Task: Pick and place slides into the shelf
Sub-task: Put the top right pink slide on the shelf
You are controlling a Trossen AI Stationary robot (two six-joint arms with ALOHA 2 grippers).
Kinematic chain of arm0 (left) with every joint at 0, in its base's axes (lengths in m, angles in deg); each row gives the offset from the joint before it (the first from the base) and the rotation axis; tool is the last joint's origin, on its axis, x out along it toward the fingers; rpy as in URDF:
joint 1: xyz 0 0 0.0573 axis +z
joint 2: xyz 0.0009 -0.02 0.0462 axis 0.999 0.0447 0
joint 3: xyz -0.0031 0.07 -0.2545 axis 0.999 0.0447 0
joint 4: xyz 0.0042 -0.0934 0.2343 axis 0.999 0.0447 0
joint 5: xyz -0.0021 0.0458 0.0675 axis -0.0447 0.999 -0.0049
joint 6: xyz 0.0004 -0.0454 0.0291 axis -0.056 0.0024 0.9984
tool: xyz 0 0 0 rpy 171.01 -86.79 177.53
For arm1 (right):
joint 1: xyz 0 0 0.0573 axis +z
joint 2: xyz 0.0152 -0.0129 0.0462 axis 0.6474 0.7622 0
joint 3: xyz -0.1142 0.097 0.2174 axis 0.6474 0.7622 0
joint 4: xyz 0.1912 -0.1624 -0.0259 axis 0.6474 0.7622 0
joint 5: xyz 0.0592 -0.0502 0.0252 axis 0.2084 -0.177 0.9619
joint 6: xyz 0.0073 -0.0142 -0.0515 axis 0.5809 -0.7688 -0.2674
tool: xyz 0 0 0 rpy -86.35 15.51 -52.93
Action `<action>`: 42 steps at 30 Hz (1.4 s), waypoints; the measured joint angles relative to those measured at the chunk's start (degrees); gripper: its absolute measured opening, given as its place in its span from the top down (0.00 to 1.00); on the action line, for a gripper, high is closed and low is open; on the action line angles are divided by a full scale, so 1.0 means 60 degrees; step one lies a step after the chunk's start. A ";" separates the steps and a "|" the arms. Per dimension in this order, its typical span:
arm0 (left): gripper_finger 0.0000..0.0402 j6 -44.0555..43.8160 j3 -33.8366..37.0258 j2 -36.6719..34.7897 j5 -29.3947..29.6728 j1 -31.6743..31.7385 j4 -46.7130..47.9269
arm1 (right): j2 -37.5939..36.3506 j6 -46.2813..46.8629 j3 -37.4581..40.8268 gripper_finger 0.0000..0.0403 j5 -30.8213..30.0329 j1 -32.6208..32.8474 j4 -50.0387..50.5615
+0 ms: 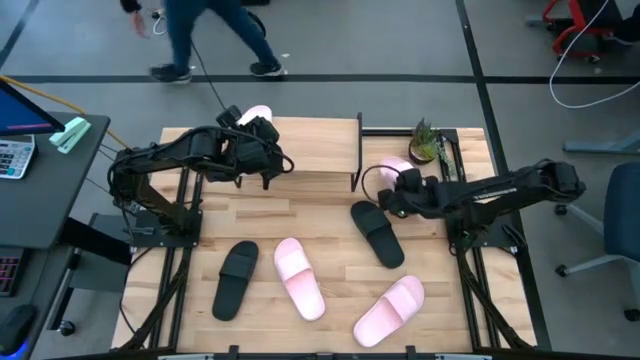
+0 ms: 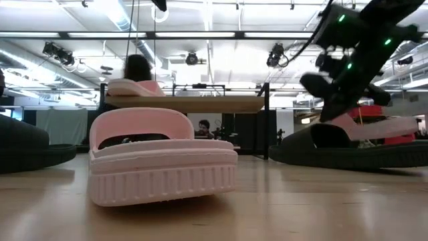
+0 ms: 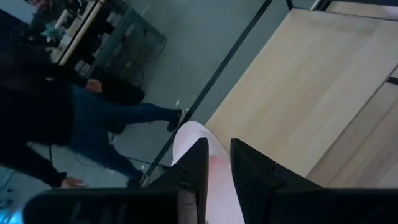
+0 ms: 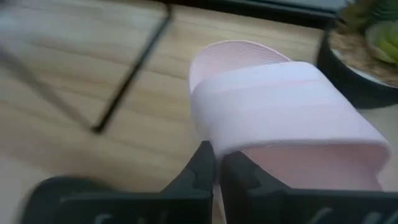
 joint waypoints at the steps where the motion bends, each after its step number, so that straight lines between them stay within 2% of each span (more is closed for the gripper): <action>1: 0.82 -0.0091 0.0000 0.0000 -0.0003 0.0000 0.0051 | -0.0164 0.0016 0.0000 0.98 -0.0092 0.0243 -0.0002; 5: 0.83 -0.0153 0.0000 0.0000 -0.0094 0.0000 0.0069 | -0.0873 0.0022 0.0000 0.97 -0.0773 0.1095 -0.0029; 13: 0.81 -0.0153 0.0000 0.0000 -0.0244 0.0000 0.0078 | -0.2222 -0.0685 -0.0437 0.98 -0.3208 0.2368 -0.0073; 20: 0.84 0.0070 0.0000 0.0000 -0.0244 0.0000 0.0129 | -0.2394 -0.2181 -0.1342 0.97 -0.4197 0.2497 -0.0197; 24: 0.85 0.0425 0.0000 0.0000 -0.0245 0.0000 0.0130 | -0.2092 -0.3709 -0.1887 0.98 -0.4455 0.2275 -0.1535; 29: 0.87 0.0434 0.0000 0.0000 -0.0248 0.0000 0.0136 | -0.1223 -0.6420 -0.2765 0.95 -0.3820 0.1771 -0.3802; 33: 0.87 0.0438 0.0000 0.0000 -0.0245 0.0000 0.0147 | -0.0144 -0.8357 -0.3698 0.96 -0.2255 0.1155 -0.4956; 36: 0.87 0.0438 0.0000 0.0000 -0.0247 0.0000 0.0149 | 0.0842 -0.9123 -0.4514 0.98 -0.0750 0.0703 -0.5282; 38: 0.88 0.0441 0.0000 0.0000 -0.0247 0.0000 0.0156 | 0.1549 -0.9413 -0.5085 0.98 -0.0106 0.0449 -0.5325; 42: 0.89 0.0434 0.0000 0.0000 -0.0247 0.0000 0.0301 | 0.2903 -0.9745 -0.6230 0.95 0.0095 -0.0019 -0.5329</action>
